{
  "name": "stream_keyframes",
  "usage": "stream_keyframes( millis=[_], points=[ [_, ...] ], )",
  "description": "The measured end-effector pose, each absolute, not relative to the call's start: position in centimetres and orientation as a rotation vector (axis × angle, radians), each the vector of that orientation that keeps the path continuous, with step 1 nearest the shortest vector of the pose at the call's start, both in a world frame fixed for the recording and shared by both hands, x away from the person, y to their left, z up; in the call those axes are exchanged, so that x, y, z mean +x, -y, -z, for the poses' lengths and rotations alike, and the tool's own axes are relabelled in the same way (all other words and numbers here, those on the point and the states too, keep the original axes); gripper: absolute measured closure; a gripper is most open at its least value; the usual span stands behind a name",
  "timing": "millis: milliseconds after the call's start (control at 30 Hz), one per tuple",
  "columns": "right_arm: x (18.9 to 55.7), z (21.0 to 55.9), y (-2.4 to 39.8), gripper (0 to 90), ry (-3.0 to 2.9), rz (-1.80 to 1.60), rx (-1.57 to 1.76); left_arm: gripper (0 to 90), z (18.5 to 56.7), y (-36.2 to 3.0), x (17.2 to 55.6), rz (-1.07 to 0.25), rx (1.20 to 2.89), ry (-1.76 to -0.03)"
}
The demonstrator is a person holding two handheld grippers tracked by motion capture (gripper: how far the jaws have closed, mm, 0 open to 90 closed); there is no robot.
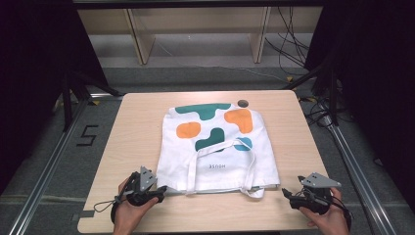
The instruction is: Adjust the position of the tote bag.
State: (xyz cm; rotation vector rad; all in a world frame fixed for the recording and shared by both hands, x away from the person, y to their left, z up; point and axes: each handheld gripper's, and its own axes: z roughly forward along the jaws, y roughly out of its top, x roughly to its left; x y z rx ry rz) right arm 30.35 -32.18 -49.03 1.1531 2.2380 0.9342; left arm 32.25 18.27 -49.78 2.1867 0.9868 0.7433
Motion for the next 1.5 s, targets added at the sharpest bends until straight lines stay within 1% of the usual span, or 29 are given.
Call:
stream_keyframes(
  millis=[33, 67, 100, 133, 167, 200, 233, 267, 300, 367, 467, 600, 633, 767, 900, 1000, 1100, 1133, 1200, 1267, 1300, 1333, 1367, 1400, 1433, 1500],
  points=[
    [30.3, 49.0, 32.2, 25.9, -2.238, -0.934, 1.153, 28.7, 49.8, -18.3, 32.3, -0.743, 2.187, -0.987],
    [30.3, 49.0, 32.1, 26.0, -2.221, -0.937, 1.157, 28.7, 49.7, -18.0, 32.6, -0.765, 2.214, -0.939],
    [30.3, 49.0, 32.1, 26.0, -2.221, -0.937, 1.157, 28.7, 49.7, -17.8, 32.9, -0.780, 2.223, -0.927],
    [30.3, 48.9, 32.0, 26.0, -2.219, -0.939, 1.163, 28.9, 49.8, -17.6, 33.4, -0.744, 2.206, -0.944],
    [30.4, 48.9, 31.9, 26.6, -2.222, -0.941, 1.142, 34.0, 49.7, -17.8, 33.7, -0.746, 2.213, -0.915],
    [30.4, 48.9, 31.9, 26.6, -2.231, -0.933, 1.132, 36.1, 49.8, -17.7, 33.7, -0.714, 2.188, -0.949],
    [30.5, 48.9, 31.8, 26.6, -2.229, -0.943, 1.125, 39.3, 49.8, -17.7, 33.9, -0.723, 2.186, -0.938],
    [30.4, 48.8, 31.6, 26.6, -2.222, -0.940, 1.125, 44.7, 49.8, -17.8, 34.0, -0.743, 2.188, -0.894],
    [30.6, 48.9, 31.6, 26.8, -2.233, -0.933, 1.086, 48.1, 49.9, -17.7, 34.1, -0.736, 2.184, -0.889],
    [30.6, 48.9, 31.2, 27.7, -2.242, -0.933, 1.090, 66.2, 49.7, -17.7, 33.9, -0.741, 2.208, -0.841],
    [30.9, 49.1, 30.9, 28.0, -2.263, -0.904, 1.041, 68.5, 49.7, -17.5, 33.8, -0.752, 2.237, -0.820],
    [31.4, 49.4, 30.3, 29.8, -2.287, -0.859, 1.016, 72.4, 49.6, -17.9, 33.9, -0.704, 2.212, -0.847],
    [31.9, 49.6, 30.0, 30.4, -2.296, -0.821, 0.993, 72.8, 49.6, -18.1, 33.9, -0.667, 2.159, -0.895],
    [32.3, 49.9, 29.4, 32.2, -2.328, -0.784, 0.987, 73.2, 49.4, -18.4, 34.0, -0.672, 2.186, -0.875],
    [33.3, 50.1, 28.7, 33.0, -2.343, -0.771, 0.949, 73.2, 49.5, -18.3, 33.9, -0.655, 2.179, -0.889],
    [33.8, 49.7, 28.2, 39.8, -2.321, -0.795, 0.904, 73.1, 49.5, -18.3, 33.9, -0.656, 2.178, -0.889],
    [34.3, 49.5, 27.6, 43.8, -2.299, -0.782, 0.895, 73.1, 49.4, -18.4, 34.0, -0.670, 2.194, -0.868],
    [34.5, 49.5, 27.5, 44.8, -2.293, -0.777, 0.884, 73.1, 49.5, -18.3, 33.9, -0.661, 2.183, -0.885],
    [35.1, 49.9, 27.0, 51.9, -2.304, -0.747, 0.864, 73.1, 49.6, -18.3, 33.9, -0.646, 2.179, -0.887],
    [35.4, 50.0, 26.7, 56.6, -2.296, -0.715, 0.862, 73.1, 49.5, -18.3, 33.8, -0.660, 2.187, -0.880],
    [35.7, 50.0, 26.6, 62.5, -2.296, -0.705, 0.860, 73.1, 49.7, -18.2, 33.9, -0.649, 2.172, -0.881],
    [35.7, 50.0, 26.6, 62.5, -2.296, -0.705, 0.860, 73.1, 49.7, -18.2, 33.9, -0.649, 2.172, -0.881],
    [36.0, 50.0, 26.7, 68.8, -2.319, -0.700, 0.824, 73.1, 49.7, -18.0, 33.7, -0.638, 2.167, -0.878],
    [36.0, 50.0, 26.7, 75.3, -2.327, -0.699, 0.829, 73.2, 49.7, -17.9, 33.6, -0.655, 2.183, -0.857],
    [35.9, 49.9, 26.7, 77.4, -2.327, -0.698, 0.823, 73.2, 49.6, -17.9, 33.5, -0.648, 2.201, -0.845],
    [35.6, 49.6, 26.9, 79.4, -2.338, -0.728, 0.827, 73.5, 49.7, -17.9, 33.3, -0.630, 2.181, -0.851]
  ],
)
